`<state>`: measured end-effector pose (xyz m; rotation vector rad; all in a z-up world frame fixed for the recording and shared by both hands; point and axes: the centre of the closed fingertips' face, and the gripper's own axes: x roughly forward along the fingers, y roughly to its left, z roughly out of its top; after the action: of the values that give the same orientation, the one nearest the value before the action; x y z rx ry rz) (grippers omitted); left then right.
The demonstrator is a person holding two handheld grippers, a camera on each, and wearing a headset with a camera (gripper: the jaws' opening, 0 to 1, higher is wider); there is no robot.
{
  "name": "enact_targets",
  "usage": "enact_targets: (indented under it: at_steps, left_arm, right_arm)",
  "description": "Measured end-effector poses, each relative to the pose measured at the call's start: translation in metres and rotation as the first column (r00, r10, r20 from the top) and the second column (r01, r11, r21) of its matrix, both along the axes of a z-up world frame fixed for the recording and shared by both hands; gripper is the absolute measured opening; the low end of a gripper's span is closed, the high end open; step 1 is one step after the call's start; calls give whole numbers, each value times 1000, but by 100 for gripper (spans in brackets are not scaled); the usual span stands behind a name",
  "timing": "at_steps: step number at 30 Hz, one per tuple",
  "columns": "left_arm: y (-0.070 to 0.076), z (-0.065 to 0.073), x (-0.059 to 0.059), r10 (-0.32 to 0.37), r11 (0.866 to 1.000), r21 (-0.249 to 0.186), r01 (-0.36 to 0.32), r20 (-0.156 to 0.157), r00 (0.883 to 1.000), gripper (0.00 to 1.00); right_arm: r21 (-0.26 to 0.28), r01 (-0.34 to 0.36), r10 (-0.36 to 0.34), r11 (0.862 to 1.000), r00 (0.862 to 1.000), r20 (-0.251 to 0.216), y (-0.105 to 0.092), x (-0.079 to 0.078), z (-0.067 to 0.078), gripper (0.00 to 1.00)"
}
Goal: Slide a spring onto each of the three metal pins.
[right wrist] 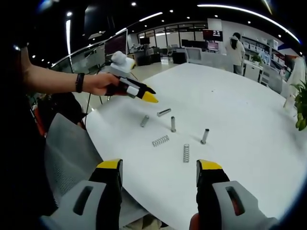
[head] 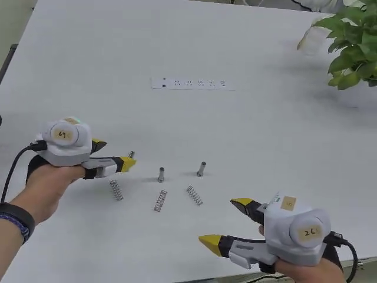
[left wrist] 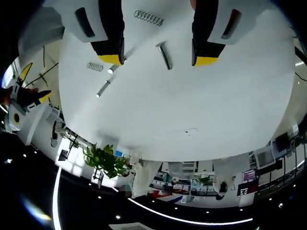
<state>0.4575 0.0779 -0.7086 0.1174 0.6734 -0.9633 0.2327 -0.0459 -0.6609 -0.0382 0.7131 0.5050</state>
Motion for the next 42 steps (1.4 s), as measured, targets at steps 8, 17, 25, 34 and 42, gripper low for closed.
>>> enact_targets:
  at_steps: [8,17,25,34,42]
  left_arm:
    - [-11,-13,6,21,1000,2,-21,-21,1000,46]
    - [-16,-32,11,63,998,20,-61,-67,996,41]
    - [-20,-46,17,83,996,31,-81,-97,992,39]
    - [-26,-59,15,79,996,51,-74,-115,990,36]
    - [-28,-67,19,80,994,77,-74,-85,993,24]
  right_arm:
    - [3,0,0,1000,1000,-3,0,4,-1,61]
    - [4,2,-1,1000,1000,-15,-2,3,-4,61]
    - [4,13,-12,1000,1000,-21,-7,3,-6,60]
    - [3,20,-20,1000,1000,-24,-12,4,-7,60]
    - [1,22,-22,1000,999,-23,-13,6,-5,60]
